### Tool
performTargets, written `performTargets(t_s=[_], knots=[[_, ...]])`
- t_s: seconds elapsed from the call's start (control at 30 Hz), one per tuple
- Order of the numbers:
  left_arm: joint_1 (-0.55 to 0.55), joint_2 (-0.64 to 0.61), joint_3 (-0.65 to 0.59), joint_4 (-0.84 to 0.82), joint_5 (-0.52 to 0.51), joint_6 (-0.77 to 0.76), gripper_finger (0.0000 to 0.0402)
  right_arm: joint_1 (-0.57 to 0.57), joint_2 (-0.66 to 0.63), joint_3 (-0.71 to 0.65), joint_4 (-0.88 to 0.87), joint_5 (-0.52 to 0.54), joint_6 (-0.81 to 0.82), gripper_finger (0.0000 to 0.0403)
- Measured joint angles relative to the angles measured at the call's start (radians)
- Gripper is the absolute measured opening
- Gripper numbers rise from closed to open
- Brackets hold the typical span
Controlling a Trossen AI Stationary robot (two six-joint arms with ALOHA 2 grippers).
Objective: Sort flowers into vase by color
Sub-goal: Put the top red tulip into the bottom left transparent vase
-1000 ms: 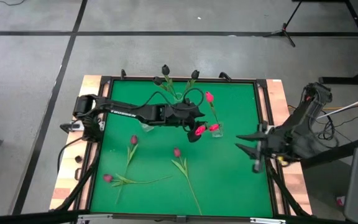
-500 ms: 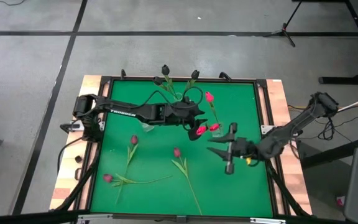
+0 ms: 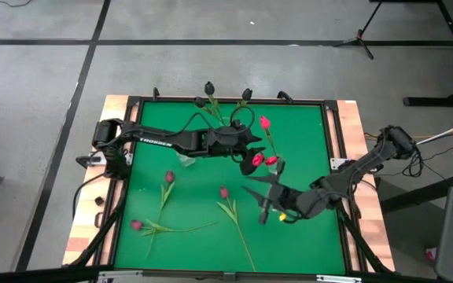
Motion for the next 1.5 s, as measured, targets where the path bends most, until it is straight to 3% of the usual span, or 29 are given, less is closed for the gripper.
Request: performTargets(t_s=[0.3,0.6,1.0,1.5], knots=[[0.0,0.0,0.0,-0.017,0.0,0.0,0.0157,-0.038,0.007,0.003,0.002,0.092,-0.007,0.0131],[-0.008,0.0,0.0,-0.056,0.0,0.008,0.0157,-0.016,0.005,0.003,-0.045,0.374,-0.058,0.0131],[-0.023,0.0,0.0,-0.119,-0.016,0.008,0.0157,-0.017,-0.003,0.003,-0.053,0.586,-0.08,0.0131],[-0.028,0.0,0.0,-0.036,-0.035,0.016,0.0157,-0.045,-0.013,0.003,-0.057,0.653,-0.081,0.0131]])
